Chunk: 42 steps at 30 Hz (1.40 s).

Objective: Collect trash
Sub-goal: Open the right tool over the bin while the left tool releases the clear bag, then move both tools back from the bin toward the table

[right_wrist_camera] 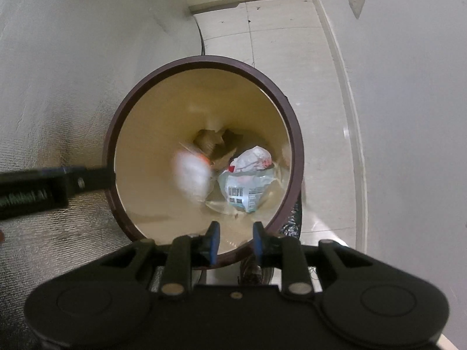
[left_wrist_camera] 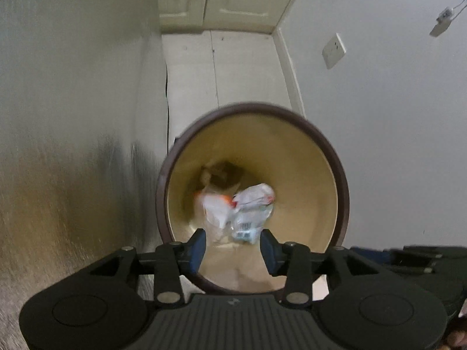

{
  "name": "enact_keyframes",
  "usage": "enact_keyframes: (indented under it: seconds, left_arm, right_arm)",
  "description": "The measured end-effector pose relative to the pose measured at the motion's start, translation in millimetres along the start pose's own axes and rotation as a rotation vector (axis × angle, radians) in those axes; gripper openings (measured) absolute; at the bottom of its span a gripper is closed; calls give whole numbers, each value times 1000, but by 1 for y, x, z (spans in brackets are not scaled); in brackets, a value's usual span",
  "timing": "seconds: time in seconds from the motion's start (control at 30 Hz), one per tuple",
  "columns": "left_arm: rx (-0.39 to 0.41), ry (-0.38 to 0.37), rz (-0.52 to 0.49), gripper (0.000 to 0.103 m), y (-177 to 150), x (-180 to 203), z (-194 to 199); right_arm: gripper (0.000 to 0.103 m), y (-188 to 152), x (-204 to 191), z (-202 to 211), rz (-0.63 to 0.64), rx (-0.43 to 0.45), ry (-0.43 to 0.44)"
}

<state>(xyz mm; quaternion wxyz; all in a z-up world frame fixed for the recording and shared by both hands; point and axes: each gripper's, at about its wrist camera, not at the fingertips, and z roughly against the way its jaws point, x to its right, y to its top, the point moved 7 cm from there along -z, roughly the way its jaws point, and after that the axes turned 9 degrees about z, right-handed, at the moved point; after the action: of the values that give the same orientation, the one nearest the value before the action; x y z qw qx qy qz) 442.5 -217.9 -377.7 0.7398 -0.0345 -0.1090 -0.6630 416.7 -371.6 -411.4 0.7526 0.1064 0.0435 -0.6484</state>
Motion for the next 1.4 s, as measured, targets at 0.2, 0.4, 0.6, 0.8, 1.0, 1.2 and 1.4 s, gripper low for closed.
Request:
enact_keyframes:
  seconds: [0.2, 0.4, 0.6, 0.8, 1.0, 1.2, 1.4]
  left_arm:
    - [-20, 14, 2, 47, -11, -3, 1]
    - [-19, 25, 4, 55, -14, -6, 3]
    - [-3, 26, 1, 80, -18, -3, 13]
    - [17, 44, 5, 97, -20, -4, 25]
    - [28, 62, 12, 103, -26, -11, 37]
    - [36, 68, 19, 103, -34, -15, 50]
    - [60, 73, 15, 103, -41, -16, 65]
  right_arm:
    - [25, -3, -1, 9, 1, 11, -5]
    - [26, -5, -4, 24, 3, 32, -11]
    - [31, -3, 0, 40, 8, 56, -40]
    - [49, -4, 3, 60, 13, 85, -60]
    - [62, -9, 6, 75, 19, 103, -82]
    - [83, -16, 9, 93, 13, 142, -106]
    - [103, -23, 7, 107, 18, 172, -118]
